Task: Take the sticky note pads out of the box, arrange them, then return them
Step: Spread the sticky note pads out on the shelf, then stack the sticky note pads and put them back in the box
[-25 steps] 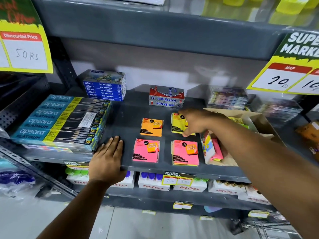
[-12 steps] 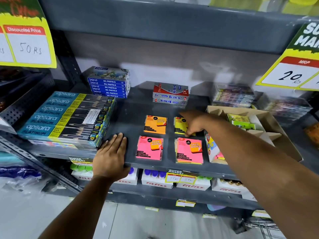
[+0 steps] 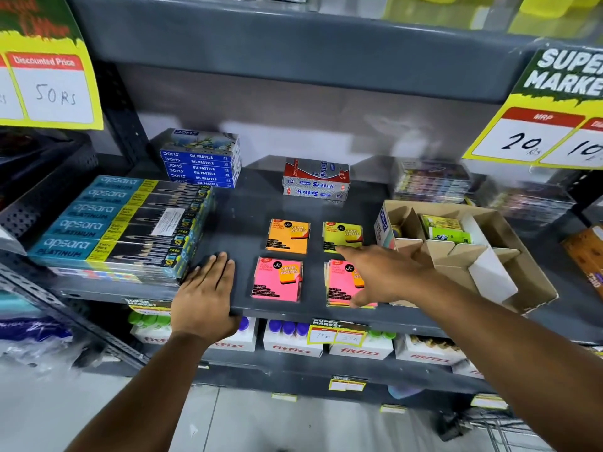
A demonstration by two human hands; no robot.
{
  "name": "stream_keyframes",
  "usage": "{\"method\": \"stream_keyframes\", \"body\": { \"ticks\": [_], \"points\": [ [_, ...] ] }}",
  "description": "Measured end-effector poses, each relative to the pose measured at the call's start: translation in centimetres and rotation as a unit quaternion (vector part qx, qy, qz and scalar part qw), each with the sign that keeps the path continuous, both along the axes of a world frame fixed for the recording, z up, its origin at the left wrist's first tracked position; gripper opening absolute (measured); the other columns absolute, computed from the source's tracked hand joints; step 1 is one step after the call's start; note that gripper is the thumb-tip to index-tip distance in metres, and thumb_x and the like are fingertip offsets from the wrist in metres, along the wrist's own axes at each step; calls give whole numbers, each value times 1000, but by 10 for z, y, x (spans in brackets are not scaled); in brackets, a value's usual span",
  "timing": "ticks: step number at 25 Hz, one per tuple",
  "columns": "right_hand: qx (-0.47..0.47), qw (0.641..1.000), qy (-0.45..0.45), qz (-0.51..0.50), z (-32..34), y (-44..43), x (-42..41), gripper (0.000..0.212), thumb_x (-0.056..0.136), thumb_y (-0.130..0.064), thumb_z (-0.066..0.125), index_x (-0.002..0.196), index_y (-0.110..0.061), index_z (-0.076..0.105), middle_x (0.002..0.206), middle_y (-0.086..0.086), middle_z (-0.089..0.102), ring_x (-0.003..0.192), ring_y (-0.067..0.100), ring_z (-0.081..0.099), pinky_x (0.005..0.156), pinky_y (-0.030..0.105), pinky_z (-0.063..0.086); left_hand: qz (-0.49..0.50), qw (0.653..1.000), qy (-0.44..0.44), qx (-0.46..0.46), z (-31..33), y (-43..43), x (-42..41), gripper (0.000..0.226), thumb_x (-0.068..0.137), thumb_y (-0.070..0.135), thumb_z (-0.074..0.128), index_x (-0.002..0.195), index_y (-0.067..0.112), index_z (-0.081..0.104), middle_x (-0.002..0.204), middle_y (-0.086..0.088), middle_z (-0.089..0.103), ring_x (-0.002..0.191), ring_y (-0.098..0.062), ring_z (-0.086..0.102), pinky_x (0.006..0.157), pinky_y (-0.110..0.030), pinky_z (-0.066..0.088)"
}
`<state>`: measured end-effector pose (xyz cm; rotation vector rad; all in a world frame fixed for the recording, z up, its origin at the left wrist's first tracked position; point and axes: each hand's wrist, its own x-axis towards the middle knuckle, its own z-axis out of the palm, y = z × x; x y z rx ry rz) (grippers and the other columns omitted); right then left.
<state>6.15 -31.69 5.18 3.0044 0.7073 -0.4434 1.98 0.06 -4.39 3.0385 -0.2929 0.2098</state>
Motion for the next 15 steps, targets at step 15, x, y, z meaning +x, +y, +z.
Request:
{"method": "stream_keyframes", "body": {
  "ticks": [15],
  "points": [
    [66,998,-18,12,21,54,14,104,63,-47,86,145,-19,28,106,4,64,100,29,60,66,34,44,-4,1000,-4,-15,-1,1,0,99,45,43,76,130,-1,51,139,-23,50,124,-39,52,101,-50,41]
  ]
}}
